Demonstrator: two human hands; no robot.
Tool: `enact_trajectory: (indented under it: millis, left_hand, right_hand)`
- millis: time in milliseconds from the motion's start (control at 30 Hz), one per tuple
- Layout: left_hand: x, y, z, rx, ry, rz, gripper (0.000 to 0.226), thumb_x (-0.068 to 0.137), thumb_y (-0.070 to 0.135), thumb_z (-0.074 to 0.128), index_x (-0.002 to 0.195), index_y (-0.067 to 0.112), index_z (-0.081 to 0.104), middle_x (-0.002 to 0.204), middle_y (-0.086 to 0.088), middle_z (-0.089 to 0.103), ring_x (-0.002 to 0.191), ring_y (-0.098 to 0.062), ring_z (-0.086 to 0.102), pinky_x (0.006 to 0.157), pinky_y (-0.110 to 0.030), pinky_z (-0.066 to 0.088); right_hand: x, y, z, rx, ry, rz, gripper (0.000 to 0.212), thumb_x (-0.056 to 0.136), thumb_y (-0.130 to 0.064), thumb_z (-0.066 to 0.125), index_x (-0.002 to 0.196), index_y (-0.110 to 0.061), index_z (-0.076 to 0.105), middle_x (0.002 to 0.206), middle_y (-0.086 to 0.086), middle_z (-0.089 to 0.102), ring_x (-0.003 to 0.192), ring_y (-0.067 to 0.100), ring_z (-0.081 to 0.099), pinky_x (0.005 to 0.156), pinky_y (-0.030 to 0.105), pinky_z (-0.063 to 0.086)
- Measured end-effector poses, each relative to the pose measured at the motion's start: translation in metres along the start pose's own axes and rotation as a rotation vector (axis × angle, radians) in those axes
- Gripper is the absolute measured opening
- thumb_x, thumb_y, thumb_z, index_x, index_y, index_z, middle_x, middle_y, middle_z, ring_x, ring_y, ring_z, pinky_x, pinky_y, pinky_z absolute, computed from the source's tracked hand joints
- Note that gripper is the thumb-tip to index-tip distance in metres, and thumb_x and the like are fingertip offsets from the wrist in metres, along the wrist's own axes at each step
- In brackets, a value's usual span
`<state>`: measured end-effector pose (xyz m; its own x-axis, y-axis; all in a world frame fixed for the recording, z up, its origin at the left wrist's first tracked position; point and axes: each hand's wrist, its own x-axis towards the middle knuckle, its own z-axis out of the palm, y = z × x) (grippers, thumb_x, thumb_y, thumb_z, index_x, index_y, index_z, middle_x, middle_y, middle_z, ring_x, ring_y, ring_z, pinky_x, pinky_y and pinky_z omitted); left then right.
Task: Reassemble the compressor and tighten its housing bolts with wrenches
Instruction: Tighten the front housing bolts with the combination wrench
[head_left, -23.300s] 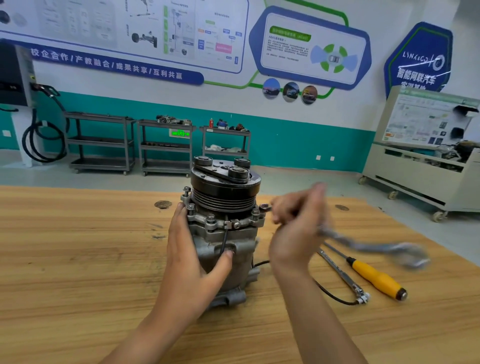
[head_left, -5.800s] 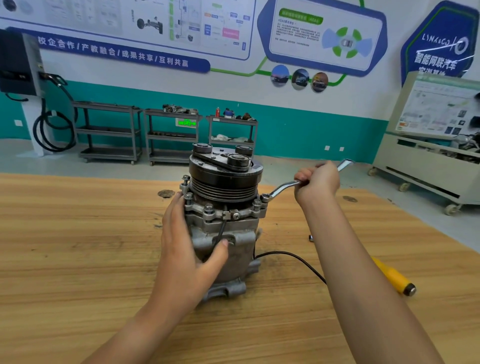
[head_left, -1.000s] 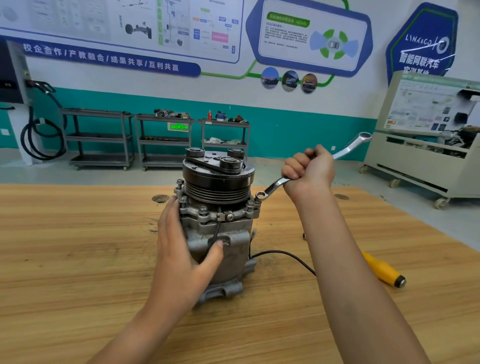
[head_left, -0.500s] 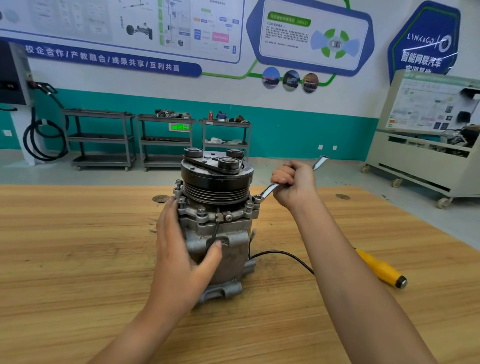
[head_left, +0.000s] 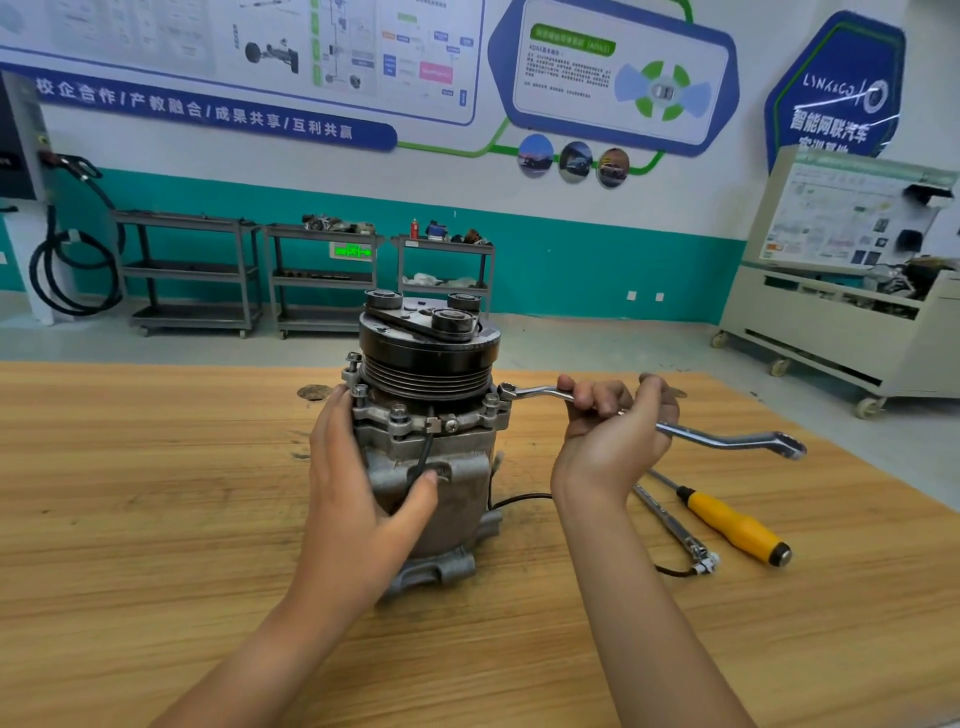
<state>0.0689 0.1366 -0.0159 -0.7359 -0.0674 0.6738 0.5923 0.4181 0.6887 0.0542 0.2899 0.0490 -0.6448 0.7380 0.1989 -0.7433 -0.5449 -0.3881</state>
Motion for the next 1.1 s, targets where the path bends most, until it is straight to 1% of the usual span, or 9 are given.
enact_trajectory:
  millis: [167,333,533,667,833,900,1000,1067,1100]
  left_hand:
    - [-0.001,-0.001,0.000,-0.005,0.006,0.001,0.086,0.077,0.012,0.071,0.135,0.034,0.010,0.146,0.004,0.021,0.140,-0.015,0.019,0.113,-0.033,0.018]
    - [0.000,-0.003,0.000,-0.005,-0.007,-0.025,0.087,0.077,0.015,0.070,0.146,0.018,0.017,0.150,-0.001,0.022,0.140,-0.015,0.019,0.114,-0.036,0.020]
    - [0.000,-0.002,0.000,0.012,0.002,-0.016,0.088,0.077,0.013,0.073,0.144,0.019,0.017,0.150,-0.006,0.023,0.140,-0.018,0.020,0.115,-0.038,0.020]
    - [0.000,0.000,0.000,0.014,-0.003,-0.026,0.087,0.075,0.028,0.068,0.145,0.013,0.019,0.149,-0.008,0.025,0.140,-0.019,0.022,0.115,-0.043,0.023]
    - [0.000,0.000,0.000,-0.006,-0.013,-0.036,0.088,0.075,0.009,0.073,0.145,0.012,0.020,0.148,-0.008,0.025,0.139,-0.020,0.023,0.113,-0.047,0.025]
    - [0.000,0.000,-0.001,-0.011,-0.030,-0.026,0.088,0.074,0.007,0.074,0.144,0.009,0.020,0.148,-0.011,0.025,0.139,-0.023,0.024,0.113,-0.048,0.025]
    - [0.001,0.002,-0.002,0.032,-0.022,0.002,0.085,0.079,0.029,0.072,0.143,0.007,0.021,0.147,-0.014,0.026,0.137,-0.024,0.026,0.112,-0.043,0.027]
    - [0.001,0.003,-0.002,0.015,-0.014,-0.006,0.086,0.078,0.042,0.066,0.144,0.008,0.022,0.145,-0.011,0.029,0.136,-0.021,0.028,0.112,-0.041,0.027]
    - [0.001,0.003,-0.002,-0.005,-0.012,-0.017,0.087,0.077,0.035,0.071,0.144,0.009,0.022,0.146,-0.011,0.028,0.137,-0.022,0.028,0.113,-0.044,0.027]
  right_hand:
    - [-0.017,0.002,-0.010,-0.122,-0.158,-0.174,0.017,0.100,-0.008,0.034,0.088,-0.017,0.043,0.049,-0.008,0.044,0.049,0.008,0.048,0.067,0.028,0.054]
    - [-0.033,0.012,-0.020,-0.338,-0.412,-0.409,0.012,0.091,-0.007,0.034,0.091,-0.017,0.041,0.058,-0.013,0.050,0.061,0.004,0.054,0.080,0.022,0.050]
    - [-0.038,0.013,-0.022,-0.573,-0.606,-0.594,0.015,0.094,-0.023,0.039,0.099,-0.023,0.053,0.072,-0.017,0.054,0.071,-0.004,0.054,0.070,0.013,0.046]
    - [-0.043,0.020,-0.022,-0.686,-0.664,-0.706,0.017,0.097,-0.022,0.041,0.108,-0.020,0.054,0.084,-0.013,0.054,0.076,-0.006,0.051,0.069,0.008,0.043]
    - [-0.052,0.029,-0.016,-0.760,-0.670,-0.768,0.030,0.100,-0.025,0.038,0.117,-0.007,0.055,0.089,-0.002,0.056,0.084,0.010,0.053,0.077,0.020,0.046]
    - [-0.056,0.038,-0.018,-0.839,-0.722,-0.798,0.035,0.100,-0.023,0.039,0.117,-0.001,0.059,0.097,0.008,0.061,0.095,0.016,0.054,0.084,0.031,0.047]
    - [-0.064,0.050,-0.032,-1.144,-0.776,-0.980,0.031,0.092,-0.015,0.046,0.110,0.001,0.067,0.113,0.014,0.062,0.115,0.022,0.046,0.096,0.050,0.036]
    - [-0.065,0.042,-0.028,-1.039,-0.791,-0.893,0.034,0.096,-0.019,0.042,0.111,0.000,0.065,0.118,0.008,0.056,0.118,0.020,0.044,0.099,0.048,0.038]
    - [-0.064,0.035,-0.019,-0.913,-0.787,-0.808,0.034,0.098,-0.022,0.039,0.113,-0.002,0.062,0.117,0.007,0.054,0.116,0.018,0.046,0.100,0.042,0.040]
